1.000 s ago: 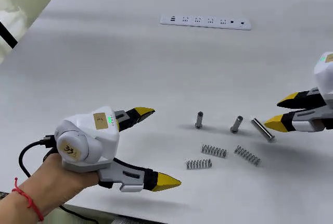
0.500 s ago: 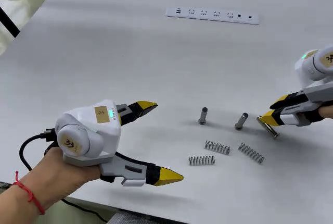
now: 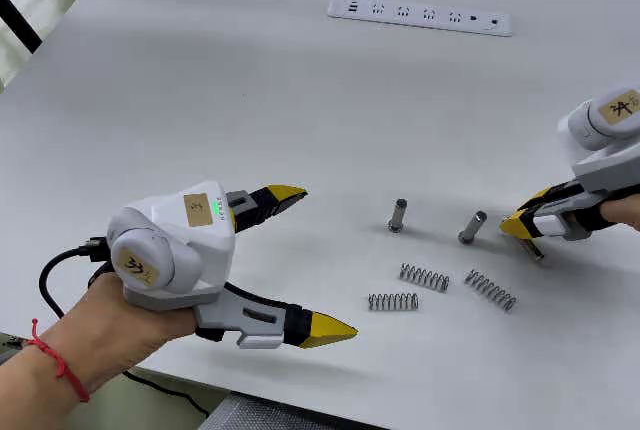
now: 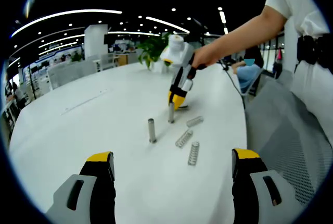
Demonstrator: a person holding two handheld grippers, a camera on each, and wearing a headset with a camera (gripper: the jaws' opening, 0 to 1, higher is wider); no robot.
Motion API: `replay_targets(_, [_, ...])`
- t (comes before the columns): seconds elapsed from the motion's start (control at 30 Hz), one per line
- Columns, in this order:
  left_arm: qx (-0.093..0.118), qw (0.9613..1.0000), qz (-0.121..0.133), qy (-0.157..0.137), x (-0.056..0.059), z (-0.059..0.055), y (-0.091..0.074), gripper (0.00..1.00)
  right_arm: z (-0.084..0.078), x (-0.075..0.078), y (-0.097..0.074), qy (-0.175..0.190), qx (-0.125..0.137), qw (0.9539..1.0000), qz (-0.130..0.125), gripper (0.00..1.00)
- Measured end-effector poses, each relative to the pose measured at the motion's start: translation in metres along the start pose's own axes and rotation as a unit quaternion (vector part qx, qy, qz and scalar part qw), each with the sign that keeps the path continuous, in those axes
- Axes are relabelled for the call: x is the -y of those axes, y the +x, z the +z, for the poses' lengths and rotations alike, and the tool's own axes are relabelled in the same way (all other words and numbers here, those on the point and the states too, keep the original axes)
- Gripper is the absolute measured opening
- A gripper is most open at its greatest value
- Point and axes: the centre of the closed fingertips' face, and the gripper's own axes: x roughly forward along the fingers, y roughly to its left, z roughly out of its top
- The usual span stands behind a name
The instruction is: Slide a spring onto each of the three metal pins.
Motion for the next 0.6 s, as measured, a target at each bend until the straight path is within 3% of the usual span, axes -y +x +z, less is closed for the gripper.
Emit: replay_targets(0.6, [0.005, 1.0, 0.003, -0.006, -0.0027, -0.0004, -0.0012, 0.94, -0.0013, -0.0022, 0.0068, 0.014, -0.011, 0.9998, -0.004, 0.13])
